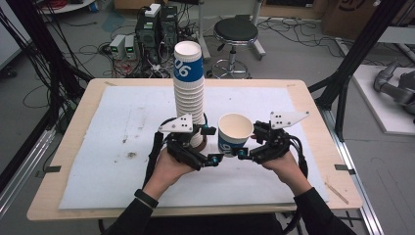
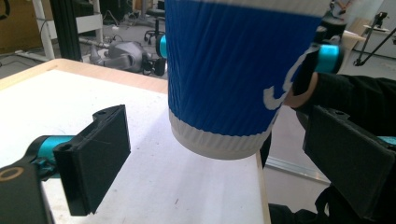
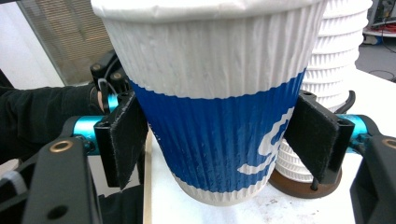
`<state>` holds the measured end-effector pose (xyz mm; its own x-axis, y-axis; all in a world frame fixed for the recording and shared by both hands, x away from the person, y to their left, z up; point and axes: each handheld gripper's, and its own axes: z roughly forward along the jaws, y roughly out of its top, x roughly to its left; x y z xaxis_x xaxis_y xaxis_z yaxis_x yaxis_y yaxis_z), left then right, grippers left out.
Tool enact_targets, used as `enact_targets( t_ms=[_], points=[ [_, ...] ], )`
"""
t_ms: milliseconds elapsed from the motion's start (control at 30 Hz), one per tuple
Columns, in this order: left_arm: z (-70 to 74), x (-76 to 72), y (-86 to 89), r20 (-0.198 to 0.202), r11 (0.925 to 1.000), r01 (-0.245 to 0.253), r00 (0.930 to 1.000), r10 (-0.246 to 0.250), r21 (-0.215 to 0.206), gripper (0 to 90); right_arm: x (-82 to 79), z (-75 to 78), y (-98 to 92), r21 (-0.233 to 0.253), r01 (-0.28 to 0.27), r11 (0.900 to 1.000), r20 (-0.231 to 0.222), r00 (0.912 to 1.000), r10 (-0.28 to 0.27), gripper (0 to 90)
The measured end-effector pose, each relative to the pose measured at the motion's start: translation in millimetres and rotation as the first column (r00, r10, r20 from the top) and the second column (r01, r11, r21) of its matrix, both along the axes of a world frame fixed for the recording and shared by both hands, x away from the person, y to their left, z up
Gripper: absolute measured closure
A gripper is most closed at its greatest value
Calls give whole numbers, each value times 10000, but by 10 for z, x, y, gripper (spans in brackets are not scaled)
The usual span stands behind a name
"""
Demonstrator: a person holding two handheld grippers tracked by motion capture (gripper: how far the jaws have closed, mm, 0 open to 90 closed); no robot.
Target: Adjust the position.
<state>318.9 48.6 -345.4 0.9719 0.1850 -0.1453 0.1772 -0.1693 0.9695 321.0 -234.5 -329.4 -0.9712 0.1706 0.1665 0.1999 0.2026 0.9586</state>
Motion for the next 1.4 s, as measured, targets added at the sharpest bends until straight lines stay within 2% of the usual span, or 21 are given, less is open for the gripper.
enact_targets(
  t_ms=[133,300,500,767,933,1233,1400],
  points=[
    [-41,-3,-64,-17,10000,94,10000,-94,-8,80,-7,3,14,72,-19,10000,9,10000,19,248],
    [-92,-7,-146,-154,9998,116,9998,-113,174,83,-22,4,38,121,-116,9999,-3,9999,116,248],
    [-108,-7,-184,-229,9998,174,9996,-171,116,98,-30,1,59,140,-180,9997,-3,9998,180,248],
    [-116,-10,-194,-230,9997,225,9995,-224,31,186,-42,-6,92,114,-241,9996,-16,9997,242,248],
    [-107,-25,-191,-138,9991,433,9990,-434,-40,291,-40,-4,82,134,-176,9998,-9,9998,176,248],
    [-109,-29,-197,-129,9988,492,9987,-491,40,298,-47,-5,83,97,-224,9997,19,9997,224,232],
    [-119,-27,-210,-139,9981,599,9981,-597,171,300,-54,8,88,198,-256,9995,30,9997,255,179]
  ],
)
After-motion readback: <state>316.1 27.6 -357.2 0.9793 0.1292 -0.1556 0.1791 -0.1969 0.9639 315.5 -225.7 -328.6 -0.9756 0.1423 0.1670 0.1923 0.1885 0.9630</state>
